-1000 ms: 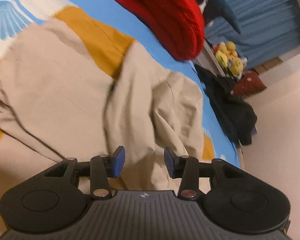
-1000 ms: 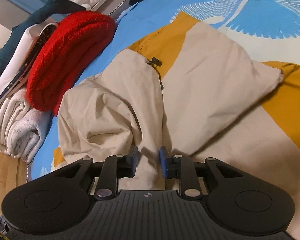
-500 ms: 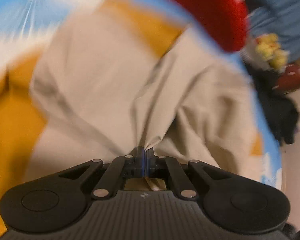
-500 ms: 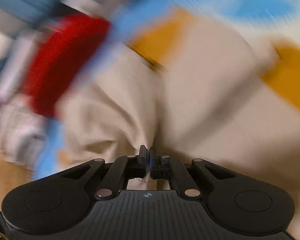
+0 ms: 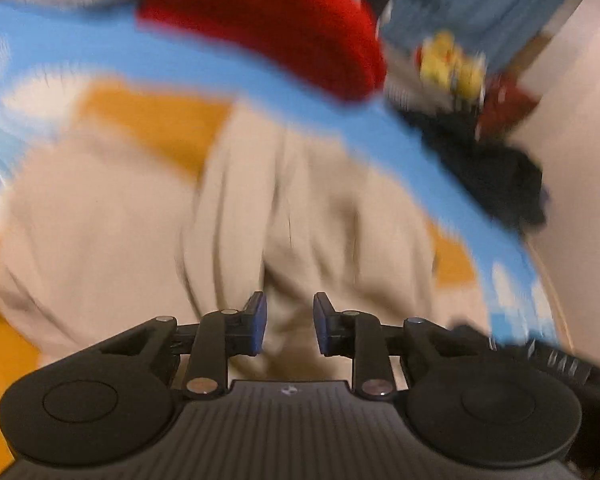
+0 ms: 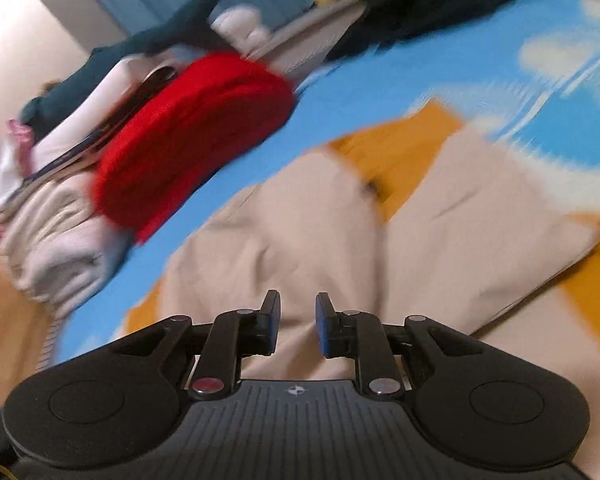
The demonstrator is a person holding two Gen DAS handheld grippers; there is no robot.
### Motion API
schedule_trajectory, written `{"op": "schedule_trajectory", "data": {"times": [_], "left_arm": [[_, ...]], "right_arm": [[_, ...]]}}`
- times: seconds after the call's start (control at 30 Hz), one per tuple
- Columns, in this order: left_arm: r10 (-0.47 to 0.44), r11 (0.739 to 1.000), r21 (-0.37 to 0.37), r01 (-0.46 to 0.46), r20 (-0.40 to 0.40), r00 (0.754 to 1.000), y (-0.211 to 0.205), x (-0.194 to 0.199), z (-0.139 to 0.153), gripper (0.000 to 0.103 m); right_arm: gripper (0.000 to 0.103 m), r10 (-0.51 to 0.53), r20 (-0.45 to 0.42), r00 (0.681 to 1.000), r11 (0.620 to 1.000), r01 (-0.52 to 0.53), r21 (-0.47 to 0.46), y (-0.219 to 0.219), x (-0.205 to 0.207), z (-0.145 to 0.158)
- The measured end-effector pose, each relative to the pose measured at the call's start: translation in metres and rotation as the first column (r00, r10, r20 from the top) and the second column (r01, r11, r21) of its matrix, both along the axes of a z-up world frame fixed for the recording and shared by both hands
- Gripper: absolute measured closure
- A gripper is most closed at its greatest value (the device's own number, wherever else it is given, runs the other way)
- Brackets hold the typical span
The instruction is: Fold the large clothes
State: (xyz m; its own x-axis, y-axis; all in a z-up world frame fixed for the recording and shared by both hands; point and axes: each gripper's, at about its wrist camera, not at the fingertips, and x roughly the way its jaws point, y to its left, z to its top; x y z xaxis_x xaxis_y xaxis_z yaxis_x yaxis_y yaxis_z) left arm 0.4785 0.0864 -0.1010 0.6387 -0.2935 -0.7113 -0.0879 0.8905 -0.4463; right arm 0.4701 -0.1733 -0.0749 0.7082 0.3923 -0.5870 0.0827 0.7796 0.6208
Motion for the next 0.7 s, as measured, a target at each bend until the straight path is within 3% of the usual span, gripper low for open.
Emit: {"op": "schedule_trajectory", "data": {"times": [0.03,0.1,0.13,0.2,0.33,0.4,0.47,0.5,0.6,0.67,0.7], "left_arm": [[0.002,1.0,0.027,0.0,-0.06,0.998,-0.003,0.002,-0.013,0.077],[0.003,0.998,0.056,0.003,-0.1,0.995,-0.005,0.003,-0.022,0.084],[0.001,0.999,0.042,0.003,-0.102,0.995,-0.004,0.004,-0.017,0.084],[-0.007,1.0,0.007,0.007,-0.053,0.999,0.001,0.001,0.0,0.083],[0.033,0.998,0.048,-0.036,0.068,0.997,0.006,-0.003,0.02,0.083],[0.053,0.994,0.102,-0.05,-0.028,0.998,0.006,0.008,0.001,0.085],[0.07,0.992,0.117,-0.055,-0.133,0.989,0.009,0.012,-0.019,0.088],[0.07,0.992,0.116,-0.055,-0.13,0.989,0.01,0.01,-0.016,0.088],[0.001,0.977,0.214,-0.005,0.016,1.0,-0.006,-0.002,0.021,0.088],[-0.034,0.981,0.193,0.015,0.097,0.995,-0.01,-0.009,0.029,0.088],[-0.044,0.986,0.165,0.027,0.1,0.994,-0.011,-0.009,0.028,0.088]], "right_arm": [[0.082,0.015,-0.056,0.998,1.0,-0.016,-0.01,0.001,0.005,-0.009],[0.085,0.037,-0.195,0.98,0.994,-0.057,-0.097,0.006,0.016,-0.029],[0.093,0.036,-0.209,0.977,0.99,-0.063,-0.128,0.006,0.015,-0.03],[0.094,0.029,-0.177,0.984,0.98,-0.063,-0.189,0.01,0.013,-0.017],[0.075,0.054,0.006,0.999,0.975,-0.052,-0.215,0.013,0.002,0.017],[0.07,0.055,0.001,0.999,0.976,-0.053,-0.213,0.01,0.003,0.012],[0.074,0.036,-0.102,0.994,0.966,-0.06,-0.252,0.007,0.005,-0.007],[0.076,0.022,-0.136,0.99,0.97,-0.055,-0.238,0.004,0.005,-0.014],[0.076,0.03,-0.082,0.996,0.958,-0.052,-0.283,0.01,0.001,-0.003],[0.071,0.033,0.0,0.999,0.947,-0.031,-0.319,0.014,-0.009,0.009],[0.071,0.02,0.013,1.0,0.953,-0.015,-0.304,0.011,-0.013,0.011]]}}
